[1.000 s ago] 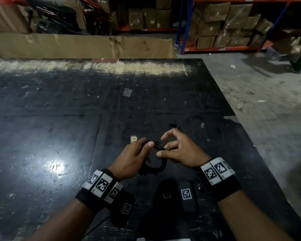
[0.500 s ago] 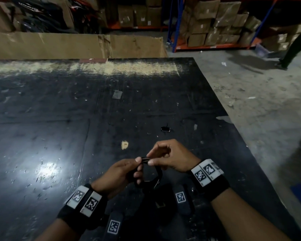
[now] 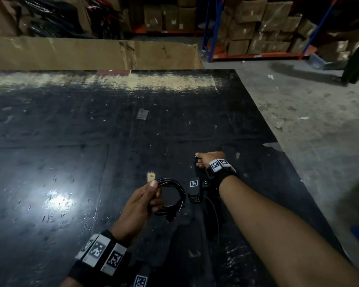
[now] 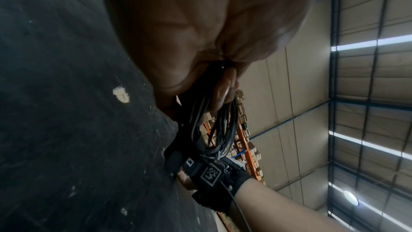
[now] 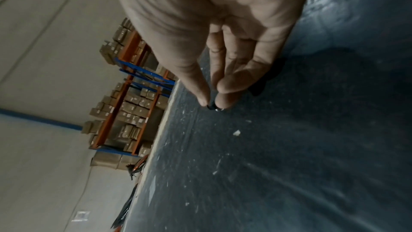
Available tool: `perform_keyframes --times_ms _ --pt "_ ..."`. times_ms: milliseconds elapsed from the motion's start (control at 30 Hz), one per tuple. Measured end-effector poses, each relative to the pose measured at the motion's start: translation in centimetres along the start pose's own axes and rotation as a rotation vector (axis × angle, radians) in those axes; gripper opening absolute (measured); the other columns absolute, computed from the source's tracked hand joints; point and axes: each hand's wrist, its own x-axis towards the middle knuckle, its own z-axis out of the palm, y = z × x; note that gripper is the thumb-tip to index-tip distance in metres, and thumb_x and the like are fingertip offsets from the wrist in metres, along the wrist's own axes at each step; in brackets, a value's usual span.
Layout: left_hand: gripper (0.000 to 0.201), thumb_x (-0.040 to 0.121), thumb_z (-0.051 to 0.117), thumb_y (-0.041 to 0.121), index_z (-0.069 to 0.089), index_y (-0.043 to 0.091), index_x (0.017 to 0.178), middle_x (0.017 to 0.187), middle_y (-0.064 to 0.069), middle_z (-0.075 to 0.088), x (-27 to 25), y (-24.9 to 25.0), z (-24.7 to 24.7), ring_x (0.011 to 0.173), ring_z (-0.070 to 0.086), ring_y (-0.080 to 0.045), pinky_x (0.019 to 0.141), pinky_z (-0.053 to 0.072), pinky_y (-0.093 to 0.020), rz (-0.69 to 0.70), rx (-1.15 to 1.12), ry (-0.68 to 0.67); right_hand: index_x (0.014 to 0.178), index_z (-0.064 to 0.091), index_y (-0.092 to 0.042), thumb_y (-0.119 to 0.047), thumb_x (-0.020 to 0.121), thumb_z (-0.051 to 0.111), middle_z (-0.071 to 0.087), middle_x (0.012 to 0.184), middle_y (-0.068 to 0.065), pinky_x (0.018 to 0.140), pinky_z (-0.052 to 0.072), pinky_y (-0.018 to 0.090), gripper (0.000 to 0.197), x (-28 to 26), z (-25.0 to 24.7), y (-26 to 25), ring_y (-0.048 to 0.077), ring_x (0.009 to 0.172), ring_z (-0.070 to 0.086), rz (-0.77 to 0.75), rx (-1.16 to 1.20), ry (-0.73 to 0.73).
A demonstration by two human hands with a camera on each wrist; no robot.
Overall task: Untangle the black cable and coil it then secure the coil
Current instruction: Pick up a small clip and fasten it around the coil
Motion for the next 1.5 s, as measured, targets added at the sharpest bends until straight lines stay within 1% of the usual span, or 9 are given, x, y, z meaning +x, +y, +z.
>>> perform_keyframes --times_ms 200,300,433,533,667,967,1200,1300,1500 --pt "0.044 0.089 0.064 0.048 0.050 0.010 0.103 0.062 0.011 0.043 0.2 0.7 0.3 0.055 0.033 -0.007 0.059 0.034 -0.022 0.024 -0.071 0.086 0.065 0.058 -0.011 0.000 0.081 0.072 0.068 0.056 0.008 0.051 0.056 0.029 0.024 -2.2 -0.2 -1.0 0.016 0.047 0.069 -0.258 -0.061 0.091" --pt "0.023 0.095 0.050 0.036 0.043 0.014 0.094 0.061 0.013 0.040 0.6 1.0 0.2 0.055 0.031 -0.006 0.061 0.029 -0.027 0.060 -0.037 0.127 0.064 0.054 -0.010 0.005 0.083 0.069 0.070 0.066 0.009 0.058 0.060 0.034 0.028 -5.5 -1.5 -1.5 0.024 0.058 0.076 -0.458 -0.043 0.034" --pt "0.023 0.099 0.047 0.033 0.038 0.017 0.085 0.067 0.010 0.038 1.0 1.5 0.3 0.055 0.034 -0.002 0.053 0.033 -0.017 0.138 0.065 0.191 0.073 0.052 -0.002 0.015 0.085 0.066 0.070 0.072 0.022 0.059 0.063 0.029 0.025 -12.1 -4.5 -1.9 0.030 0.064 0.079 -0.616 0.088 -0.100" --pt "0.025 0.111 0.039 0.020 0.038 0.016 0.087 0.073 0.005 0.037 1.1 1.9 0.7 0.055 0.036 0.001 0.050 0.033 -0.014 0.185 0.131 0.247 0.077 0.052 0.007 0.021 0.083 0.065 0.071 0.083 0.031 0.070 0.066 0.040 0.020 -17.8 -6.1 -1.5 0.039 0.076 0.078 -0.725 0.171 -0.303" --pt "0.024 0.112 0.038 0.025 0.039 0.016 0.090 0.071 0.006 0.037 0.6 2.1 1.9 0.057 0.036 -0.002 0.054 0.035 -0.020 0.228 0.255 0.249 0.079 0.055 0.010 0.020 0.080 0.069 0.077 0.085 0.022 0.075 0.064 0.049 0.017 -23.3 -5.9 0.0 0.038 0.080 0.078 -0.770 0.126 -0.464" --pt "0.029 0.103 0.037 0.048 0.041 0.020 0.097 0.060 0.016 0.048 -1.0 2.7 4.3 0.056 0.042 -0.006 0.055 0.038 -0.030 0.360 0.449 0.264 0.077 0.065 -0.016 -0.003 0.074 0.078 0.078 0.080 -0.006 0.061 0.062 0.021 0.018 -24.7 -3.1 1.8 0.001 0.070 0.075 -0.804 -0.111 -0.152" --pt "0.022 0.111 0.035 0.034 0.042 0.017 0.100 0.065 0.015 0.054 -2.2 3.0 5.0 0.056 0.048 -0.002 0.055 0.042 -0.027 0.419 0.544 0.290 0.078 0.063 -0.016 -0.005 0.074 0.077 0.077 0.085 -0.011 0.064 0.061 0.019 0.018 -24.9 -2.6 2.1 -0.001 0.073 0.074 -0.821 -0.085 -0.129" --pt "0.024 0.111 0.035 0.032 0.043 0.012 0.103 0.074 0.002 0.058 -2.8 3.1 5.8 0.060 0.053 -0.008 0.054 0.046 -0.028 0.403 0.468 0.262 0.083 0.065 -0.017 -0.007 0.075 0.075 0.077 0.093 -0.013 0.072 0.062 0.020 0.016 -25.0 -2.3 2.5 -0.002 0.081 0.075 -0.960 -0.118 -0.081" --pt "0.023 0.112 0.036 0.027 0.046 0.007 0.118 0.059 0.015 0.057 -3.2 3.3 6.5 0.058 0.052 0.000 0.057 0.049 -0.021 0.296 0.335 0.250 0.097 0.072 -0.006 0.006 0.073 0.074 0.074 0.100 0.000 0.077 0.058 0.016 0.027 -25.4 -2.5 3.5 0.009 0.084 0.071 -1.251 -0.223 0.075"
